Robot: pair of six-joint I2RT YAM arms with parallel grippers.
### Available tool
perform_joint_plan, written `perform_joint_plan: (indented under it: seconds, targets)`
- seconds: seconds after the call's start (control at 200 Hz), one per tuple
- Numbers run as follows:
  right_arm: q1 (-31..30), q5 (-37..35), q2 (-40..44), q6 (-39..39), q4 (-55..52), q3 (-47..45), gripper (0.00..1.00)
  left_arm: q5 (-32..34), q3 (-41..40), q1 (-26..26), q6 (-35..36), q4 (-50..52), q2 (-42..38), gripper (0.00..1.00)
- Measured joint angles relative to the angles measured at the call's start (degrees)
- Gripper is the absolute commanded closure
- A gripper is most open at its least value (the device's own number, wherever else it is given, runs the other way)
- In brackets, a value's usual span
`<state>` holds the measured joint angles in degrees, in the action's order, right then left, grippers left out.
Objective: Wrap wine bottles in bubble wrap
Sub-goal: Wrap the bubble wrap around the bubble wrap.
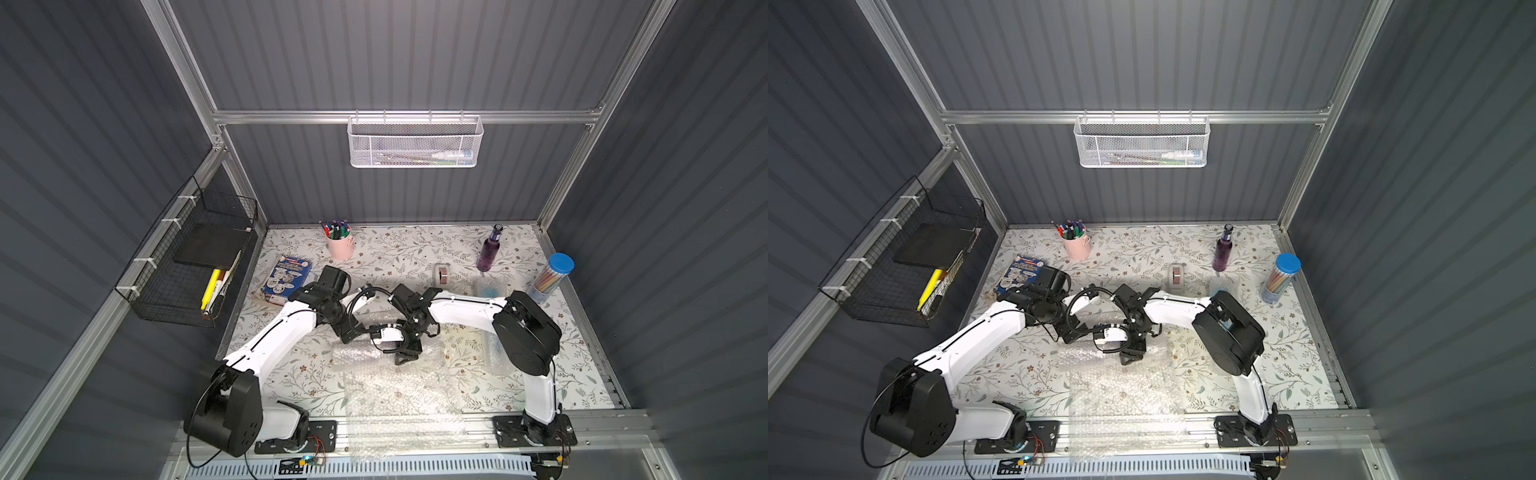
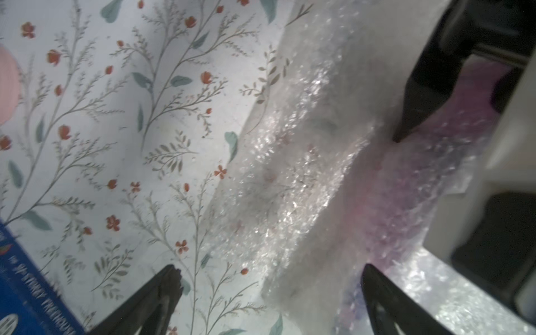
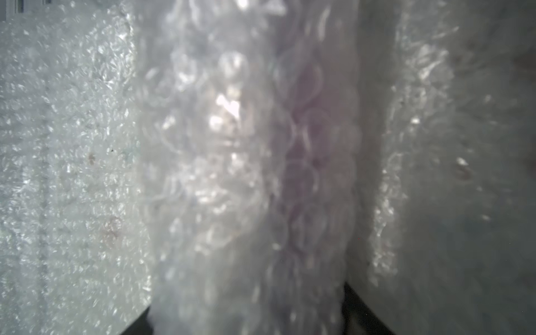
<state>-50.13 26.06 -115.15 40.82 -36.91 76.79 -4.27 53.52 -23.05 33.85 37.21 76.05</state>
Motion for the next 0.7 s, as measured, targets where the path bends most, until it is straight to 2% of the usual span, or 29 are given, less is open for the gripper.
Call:
perform_joint_plan:
  seconds: [0.14,0.385,0.7]
  targets:
    - [0.0,0.85,0.42,-1.14,-0.13,-0.07,0.24,3.28,-0.87,0.0,-2.4,-1.99,-1.36,0.0]
    - [1.31,1.9,4.68,-2.05,0.04,-1.57,0.2,5.42,1.11,0.0,-6.08,-2.05,-0.17,0.0]
    - [5.86,2.34,16.9,-4.31,0.26,-6.03,0.18,1.57,8.39,0.0,-13.75,0.13,-0.07,0.01]
